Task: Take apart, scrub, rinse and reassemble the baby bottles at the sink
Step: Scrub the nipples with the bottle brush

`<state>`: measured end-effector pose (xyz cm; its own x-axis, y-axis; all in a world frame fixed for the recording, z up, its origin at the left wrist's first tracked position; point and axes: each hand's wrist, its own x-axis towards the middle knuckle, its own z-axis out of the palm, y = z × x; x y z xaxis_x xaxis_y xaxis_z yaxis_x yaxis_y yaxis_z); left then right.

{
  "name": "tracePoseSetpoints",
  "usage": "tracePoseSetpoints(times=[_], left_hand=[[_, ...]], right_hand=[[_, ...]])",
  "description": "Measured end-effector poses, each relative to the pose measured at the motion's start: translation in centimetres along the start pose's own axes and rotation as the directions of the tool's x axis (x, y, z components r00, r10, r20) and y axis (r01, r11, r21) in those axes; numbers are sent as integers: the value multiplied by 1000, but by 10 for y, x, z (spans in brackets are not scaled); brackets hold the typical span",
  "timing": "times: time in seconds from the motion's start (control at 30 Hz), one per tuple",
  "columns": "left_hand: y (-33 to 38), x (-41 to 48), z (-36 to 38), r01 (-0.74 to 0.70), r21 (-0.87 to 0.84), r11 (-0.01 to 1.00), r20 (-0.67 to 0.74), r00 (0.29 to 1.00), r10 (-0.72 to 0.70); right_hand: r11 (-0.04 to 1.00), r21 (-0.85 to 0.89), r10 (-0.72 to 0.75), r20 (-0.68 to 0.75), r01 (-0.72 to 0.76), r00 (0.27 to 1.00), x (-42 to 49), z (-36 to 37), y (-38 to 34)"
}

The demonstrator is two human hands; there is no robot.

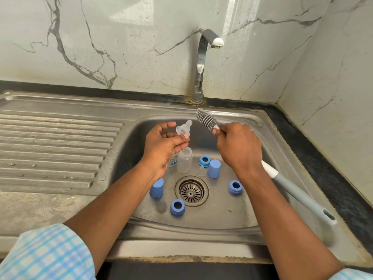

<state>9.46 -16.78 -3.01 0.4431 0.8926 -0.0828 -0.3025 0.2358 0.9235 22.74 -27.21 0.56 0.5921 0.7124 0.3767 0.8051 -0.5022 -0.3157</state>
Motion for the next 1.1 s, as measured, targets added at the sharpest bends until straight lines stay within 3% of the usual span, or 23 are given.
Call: tracePoseSetpoints(times=[0.27, 0.4, 0.6, 0.83, 1.0, 1.1], left_hand=[[-8, 4, -6, 57, 86, 995, 4, 998, -57], [-6, 1, -5, 93, 106, 990, 54, 994, -100], [1, 0, -2, 224, -2, 974, 157, 962, -221], [3, -3, -5, 379, 115, 918, 205, 896, -395], [6, -1, -5, 351, -46, 935, 81, 935, -346], [5, 0, -8, 311, -94, 946, 5, 950, -312]], right_hand=[[993, 68, -108, 150, 99, 983, -8, 5, -8], [993, 70, -110, 159, 100, 981, -9, 7, -6], [998, 48, -56, 145, 49, 988, -5, 6, 1], [996, 43, -79, 126, 74, 989, -5, 7, 0], [993, 104, -60, 28, 57, 998, -2, 2, 4], [969, 224, -126, 97, 102, 987, -4, -1, 3]])
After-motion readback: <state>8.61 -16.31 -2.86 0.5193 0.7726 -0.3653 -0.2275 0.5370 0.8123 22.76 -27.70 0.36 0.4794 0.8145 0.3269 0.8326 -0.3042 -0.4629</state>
